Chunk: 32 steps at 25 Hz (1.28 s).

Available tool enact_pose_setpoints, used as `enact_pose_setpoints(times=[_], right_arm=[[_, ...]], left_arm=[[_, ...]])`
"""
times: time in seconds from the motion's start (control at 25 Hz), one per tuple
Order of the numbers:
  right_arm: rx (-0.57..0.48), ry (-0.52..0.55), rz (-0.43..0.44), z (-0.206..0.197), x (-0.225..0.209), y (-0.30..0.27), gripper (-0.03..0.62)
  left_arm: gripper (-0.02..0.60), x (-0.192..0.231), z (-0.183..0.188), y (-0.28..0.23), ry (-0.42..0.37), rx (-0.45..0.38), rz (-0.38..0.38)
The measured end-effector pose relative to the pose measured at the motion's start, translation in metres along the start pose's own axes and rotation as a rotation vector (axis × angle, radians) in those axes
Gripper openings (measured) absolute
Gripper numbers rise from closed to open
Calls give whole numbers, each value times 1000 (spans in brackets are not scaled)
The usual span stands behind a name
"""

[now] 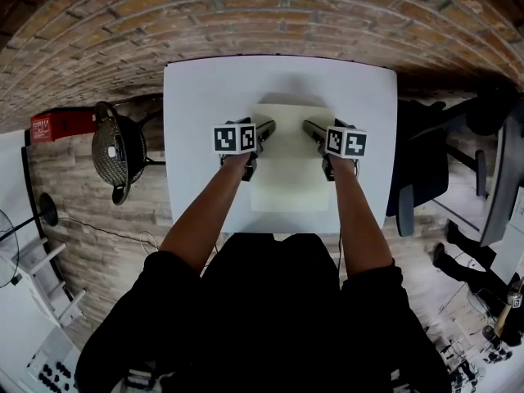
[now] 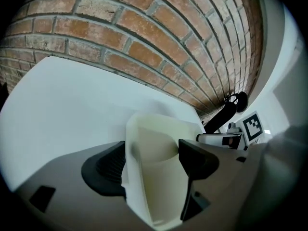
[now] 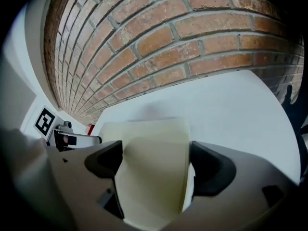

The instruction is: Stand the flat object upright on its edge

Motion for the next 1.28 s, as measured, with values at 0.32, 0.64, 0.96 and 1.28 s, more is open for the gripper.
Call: enact_pose_setpoints(times=[0.32, 0.64, 0.96, 1.28], right_arm=[[6, 0, -20, -2, -2, -6, 442], [-5, 6, -20, -3, -1, -5, 423], [-43, 39, -43, -8, 12, 2, 419], [-63, 80, -62, -7, 30, 15, 419]], left_arm=[[331, 5, -2, -6, 55, 29, 5], [325, 1, -4, -6, 51, 1, 26], [318, 0, -12, 4, 48, -25, 36], [316, -4, -16, 22, 27, -41, 40]])
Point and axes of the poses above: the fingertips, and each gripper's own axes: y backward along the fingers, x to its left, z out of its top, the point moved 10 cm from there along y, backward along the fingers, and after that the axes turned 7 degrees about x, right-handed, at the moved point
